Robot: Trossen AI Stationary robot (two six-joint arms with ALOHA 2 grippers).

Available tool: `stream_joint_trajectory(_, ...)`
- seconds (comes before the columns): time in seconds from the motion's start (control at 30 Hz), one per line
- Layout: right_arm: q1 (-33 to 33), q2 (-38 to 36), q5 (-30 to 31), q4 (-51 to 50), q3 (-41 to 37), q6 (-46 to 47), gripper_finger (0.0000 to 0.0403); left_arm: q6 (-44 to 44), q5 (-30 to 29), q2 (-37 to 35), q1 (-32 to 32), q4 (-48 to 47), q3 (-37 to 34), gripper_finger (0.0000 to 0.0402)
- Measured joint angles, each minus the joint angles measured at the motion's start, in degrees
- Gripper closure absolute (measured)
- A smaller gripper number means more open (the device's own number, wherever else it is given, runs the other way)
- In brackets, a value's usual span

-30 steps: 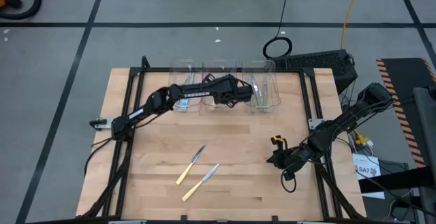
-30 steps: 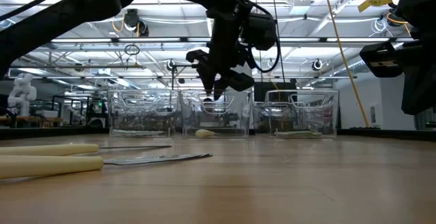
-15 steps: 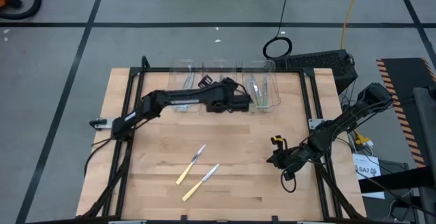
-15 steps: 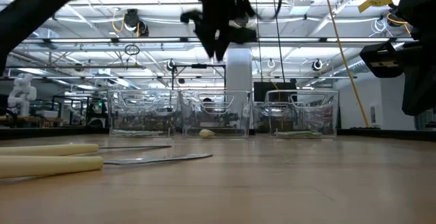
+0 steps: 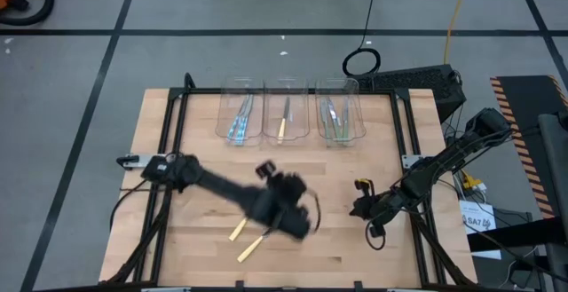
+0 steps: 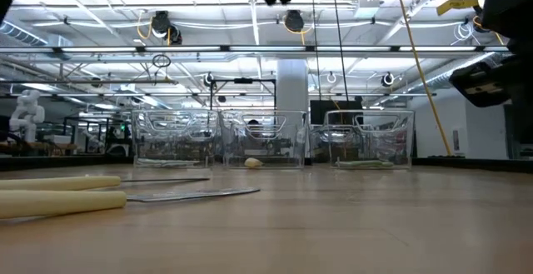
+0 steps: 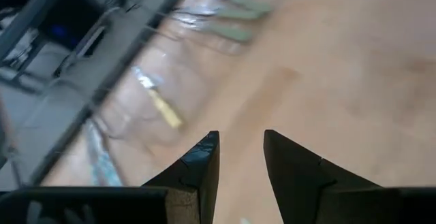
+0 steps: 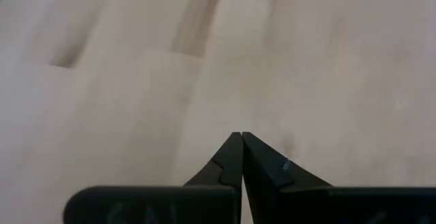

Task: Sort silverware by color (type)
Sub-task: Put the yellow knife into the middle transparent bin

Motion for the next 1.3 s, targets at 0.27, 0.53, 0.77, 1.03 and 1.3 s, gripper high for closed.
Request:
stream_joint_trajectory(0.27, 0.2, 0.0, -4.1, 5.2, 0.0, 7.0, 0.0401, -11.6, -0.6, -0.1, -12.2, 3.1, 0.0, 0.0277)
stream_joint_trajectory(0.53, 2.6, 0.0, -2.4, 14.1, 0.0, 6.9, 0.0401, -22.0, -0.6, 0.8, -20.4, 1.0, 0.0, 0.0277)
stream_joint_trajectory(0.77, 3.5, 0.0, -2.3, 18.1, 0.0, 0.3, 0.0401, -20.6, -1.7, 0.7, -23.0, 0.4, 0.0, 0.0277)
stream_joint_trajectory(1.03, 3.5, 0.0, -2.5, 18.1, 0.0, -8.1, 0.0401, -19.9, -0.2, 1.7, -22.3, 1.2, 0.1, 0.0277)
stream_joint_trajectory(1.3, 3.5, 0.0, -2.5, 17.8, 0.0, -11.4, 0.0401, -14.6, 5.8, 5.3, -18.2, 0.4, 0.1, 0.0277)
